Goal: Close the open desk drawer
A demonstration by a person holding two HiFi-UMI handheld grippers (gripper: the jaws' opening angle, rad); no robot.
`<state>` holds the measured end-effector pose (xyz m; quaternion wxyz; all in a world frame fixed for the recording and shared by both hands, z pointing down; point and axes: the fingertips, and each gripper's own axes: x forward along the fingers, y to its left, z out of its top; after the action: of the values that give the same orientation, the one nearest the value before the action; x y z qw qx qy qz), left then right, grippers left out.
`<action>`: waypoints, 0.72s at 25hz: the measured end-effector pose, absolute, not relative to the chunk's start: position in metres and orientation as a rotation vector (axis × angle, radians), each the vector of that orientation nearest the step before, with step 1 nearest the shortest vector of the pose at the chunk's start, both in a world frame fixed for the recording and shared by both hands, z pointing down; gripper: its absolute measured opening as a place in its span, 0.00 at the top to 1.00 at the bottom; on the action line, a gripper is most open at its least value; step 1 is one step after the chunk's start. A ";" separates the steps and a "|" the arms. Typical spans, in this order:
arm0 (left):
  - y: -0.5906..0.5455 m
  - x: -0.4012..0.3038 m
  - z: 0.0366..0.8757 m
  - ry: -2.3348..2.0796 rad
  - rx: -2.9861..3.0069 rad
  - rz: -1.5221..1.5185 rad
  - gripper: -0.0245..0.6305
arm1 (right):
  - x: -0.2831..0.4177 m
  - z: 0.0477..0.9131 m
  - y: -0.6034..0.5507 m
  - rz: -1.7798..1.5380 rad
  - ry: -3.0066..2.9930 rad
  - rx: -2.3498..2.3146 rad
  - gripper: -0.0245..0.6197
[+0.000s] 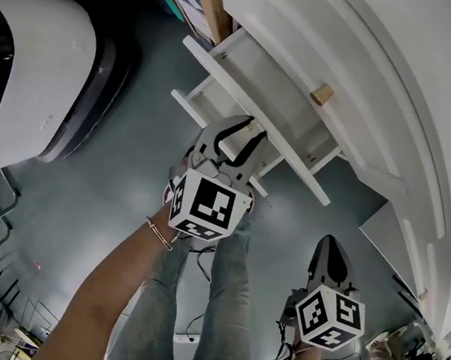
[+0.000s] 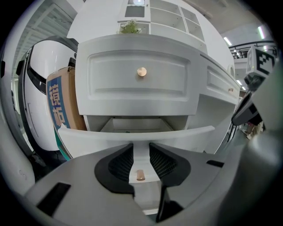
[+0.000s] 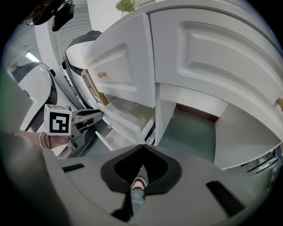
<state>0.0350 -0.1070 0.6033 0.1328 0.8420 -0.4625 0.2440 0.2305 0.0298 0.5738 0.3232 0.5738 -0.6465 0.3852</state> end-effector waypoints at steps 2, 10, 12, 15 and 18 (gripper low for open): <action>-0.112 0.037 0.604 -1.351 2.438 0.711 0.77 | 0.233 0.574 0.030 1.014 -1.698 1.508 0.95; -0.127 0.049 0.605 -1.373 2.436 0.715 0.77 | 0.242 0.573 0.029 1.024 -1.703 1.512 0.95; -0.132 0.051 0.605 -1.373 2.437 0.715 0.77 | 0.244 0.573 0.028 1.022 -1.704 1.512 0.95; -0.138 0.054 0.604 -1.375 2.440 0.715 0.77 | 0.247 0.573 0.028 1.021 -1.702 1.512 0.95; -0.144 0.058 0.604 -1.374 2.438 0.709 0.77 | 0.250 0.574 0.027 1.023 -1.700 1.515 0.95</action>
<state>0.0576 -0.1440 0.6044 0.1270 0.8376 -0.4722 0.2436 0.2502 0.0274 0.5739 0.3170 0.5754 -0.6460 0.3887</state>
